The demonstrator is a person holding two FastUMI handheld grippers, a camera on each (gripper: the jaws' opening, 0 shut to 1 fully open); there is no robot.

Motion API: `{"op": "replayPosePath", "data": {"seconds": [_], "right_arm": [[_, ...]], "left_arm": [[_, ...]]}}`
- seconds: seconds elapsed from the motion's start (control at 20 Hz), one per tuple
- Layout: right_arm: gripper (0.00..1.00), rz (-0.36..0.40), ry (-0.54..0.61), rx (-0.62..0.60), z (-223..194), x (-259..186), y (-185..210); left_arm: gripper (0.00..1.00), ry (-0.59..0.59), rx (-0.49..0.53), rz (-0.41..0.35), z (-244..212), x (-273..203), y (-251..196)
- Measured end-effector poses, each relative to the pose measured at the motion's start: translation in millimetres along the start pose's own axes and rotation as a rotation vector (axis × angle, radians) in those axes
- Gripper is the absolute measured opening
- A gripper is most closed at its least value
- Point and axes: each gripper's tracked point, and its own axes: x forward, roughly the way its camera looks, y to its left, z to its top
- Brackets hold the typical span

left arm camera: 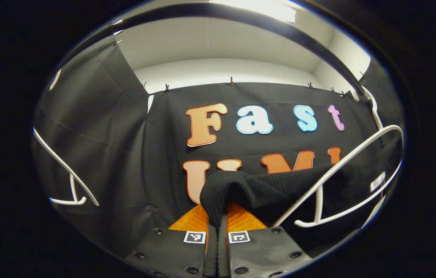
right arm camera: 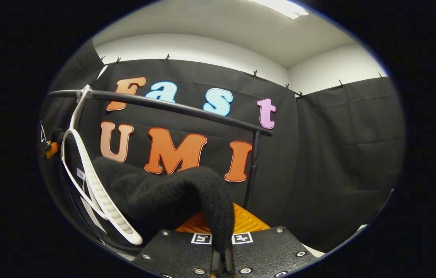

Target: Grasp the clothes on the hanger with both hands and then place them into the laundry hamper below.

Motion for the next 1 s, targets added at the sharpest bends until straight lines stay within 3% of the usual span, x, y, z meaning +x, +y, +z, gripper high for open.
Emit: {"op": "replayPosePath", "data": {"seconds": [0.05,0.25,0.55,1.0], "right_arm": [[0.10,0.004,-0.039,0.005,4,0,5],[0.10,0.034,-0.060,-0.012,-10,-18,30],[0.10,0.135,0.005,0.060,-54,-51,73],[0.10,0.299,0.049,0.132,-104,-122,189]], "left_arm": [[0.07,0.015,-0.006,-0.005,-6,4,1],[0.07,0.044,-0.014,-0.006,-22,12,9],[0.07,0.073,0.016,0.027,-33,-20,32],[0.07,0.190,0.075,0.023,-75,-94,44]]}}
